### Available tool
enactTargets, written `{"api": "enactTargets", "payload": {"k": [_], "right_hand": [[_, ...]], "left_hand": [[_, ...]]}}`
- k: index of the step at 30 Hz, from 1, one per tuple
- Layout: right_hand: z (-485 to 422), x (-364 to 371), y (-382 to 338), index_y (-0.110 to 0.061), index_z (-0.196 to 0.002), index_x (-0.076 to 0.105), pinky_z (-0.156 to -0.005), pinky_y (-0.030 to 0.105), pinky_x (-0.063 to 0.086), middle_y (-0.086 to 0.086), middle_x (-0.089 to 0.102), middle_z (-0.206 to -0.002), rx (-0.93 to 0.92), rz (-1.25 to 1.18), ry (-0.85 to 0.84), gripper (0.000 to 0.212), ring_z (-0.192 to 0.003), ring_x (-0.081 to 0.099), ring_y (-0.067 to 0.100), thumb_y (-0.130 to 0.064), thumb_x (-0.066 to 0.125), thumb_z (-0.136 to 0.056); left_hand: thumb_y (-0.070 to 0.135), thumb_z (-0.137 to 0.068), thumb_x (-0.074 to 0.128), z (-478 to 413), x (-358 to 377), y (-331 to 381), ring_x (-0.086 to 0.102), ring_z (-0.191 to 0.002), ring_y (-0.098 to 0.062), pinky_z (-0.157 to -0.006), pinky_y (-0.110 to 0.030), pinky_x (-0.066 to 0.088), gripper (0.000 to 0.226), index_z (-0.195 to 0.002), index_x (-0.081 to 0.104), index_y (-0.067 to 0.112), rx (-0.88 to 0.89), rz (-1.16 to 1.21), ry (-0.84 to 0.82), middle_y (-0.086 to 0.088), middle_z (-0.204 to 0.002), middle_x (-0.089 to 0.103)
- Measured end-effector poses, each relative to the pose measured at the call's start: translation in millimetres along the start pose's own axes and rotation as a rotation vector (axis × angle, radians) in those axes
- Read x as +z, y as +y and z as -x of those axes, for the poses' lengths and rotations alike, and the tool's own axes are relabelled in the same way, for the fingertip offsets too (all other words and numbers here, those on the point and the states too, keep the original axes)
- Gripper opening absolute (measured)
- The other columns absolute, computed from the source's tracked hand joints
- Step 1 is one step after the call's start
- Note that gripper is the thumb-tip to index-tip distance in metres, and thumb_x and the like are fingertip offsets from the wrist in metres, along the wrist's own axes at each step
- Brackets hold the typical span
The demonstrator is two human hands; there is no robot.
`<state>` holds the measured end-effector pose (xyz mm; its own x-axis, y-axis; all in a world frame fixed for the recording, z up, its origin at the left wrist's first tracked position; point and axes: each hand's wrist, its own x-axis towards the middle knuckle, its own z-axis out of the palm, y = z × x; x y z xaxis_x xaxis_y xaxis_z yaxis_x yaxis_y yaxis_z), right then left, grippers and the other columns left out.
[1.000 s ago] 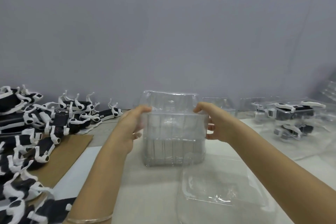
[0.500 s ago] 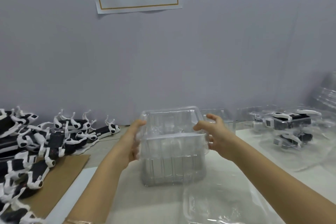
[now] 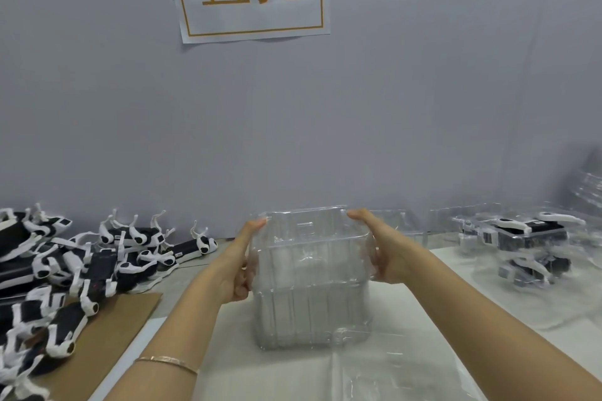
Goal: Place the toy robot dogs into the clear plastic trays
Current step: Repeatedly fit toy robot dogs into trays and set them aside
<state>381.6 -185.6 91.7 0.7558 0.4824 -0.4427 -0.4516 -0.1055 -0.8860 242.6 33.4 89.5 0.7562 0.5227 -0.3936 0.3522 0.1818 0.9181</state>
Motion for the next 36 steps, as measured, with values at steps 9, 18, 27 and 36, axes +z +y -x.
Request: {"api": "enactTargets", "payload": {"k": [9, 18, 27, 36], "right_hand": [[-11, 1, -2, -0.015, -0.033, 0.047, -0.047, 0.021, 0.045, -0.001, 0.038, -0.044, 0.013, 0.005, 0.034, 0.062, -0.034, 0.039, 0.016, -0.062, 0.081, -0.055], [-7, 5, -8, -0.012, -0.074, 0.057, -0.067, 0.027, 0.050, 0.001, 0.048, -0.065, 0.031, -0.016, 0.047, 0.067, -0.063, 0.050, 0.019, -0.060, 0.086, -0.038], [12, -6, -9, -0.012, -0.092, 0.060, -0.046, 0.022, 0.040, 0.003, 0.047, -0.062, 0.037, 0.276, 0.042, 0.094, -0.049, 0.043, 0.016, -0.084, 0.073, -0.032], [37, -25, 17, -0.049, -0.126, 0.046, -0.077, 0.053, 0.058, 0.007, 0.051, -0.127, -0.250, 0.118, 0.019, 0.088, -0.108, 0.056, 0.033, -0.091, 0.058, -0.050]], "left_hand": [[0.073, -0.030, 0.072, -5, 10, 12, 0.019, -0.036, -0.010, -0.041, -0.017, 0.017, 0.069, -0.057, 0.035, 0.021, -0.006, 0.035, 0.095, 0.006, -0.047, 0.024], [0.078, -0.031, 0.068, -9, 7, 9, 0.021, -0.036, -0.013, -0.040, -0.018, 0.018, 0.079, -0.073, 0.049, 0.013, -0.052, -0.058, 0.096, 0.001, -0.046, 0.028], [0.104, -0.042, 0.040, 7, -10, 2, 0.060, -0.055, -0.020, -0.047, -0.022, 0.041, 0.107, -0.092, 0.068, 0.014, 0.000, -0.308, 0.135, -0.007, -0.076, 0.064], [0.102, -0.038, 0.042, 41, -17, -24, 0.053, -0.112, -0.031, -0.082, -0.050, 0.050, 0.121, -0.141, 0.041, 0.039, 0.213, 0.050, 0.059, -0.004, -0.143, 0.042]]}}
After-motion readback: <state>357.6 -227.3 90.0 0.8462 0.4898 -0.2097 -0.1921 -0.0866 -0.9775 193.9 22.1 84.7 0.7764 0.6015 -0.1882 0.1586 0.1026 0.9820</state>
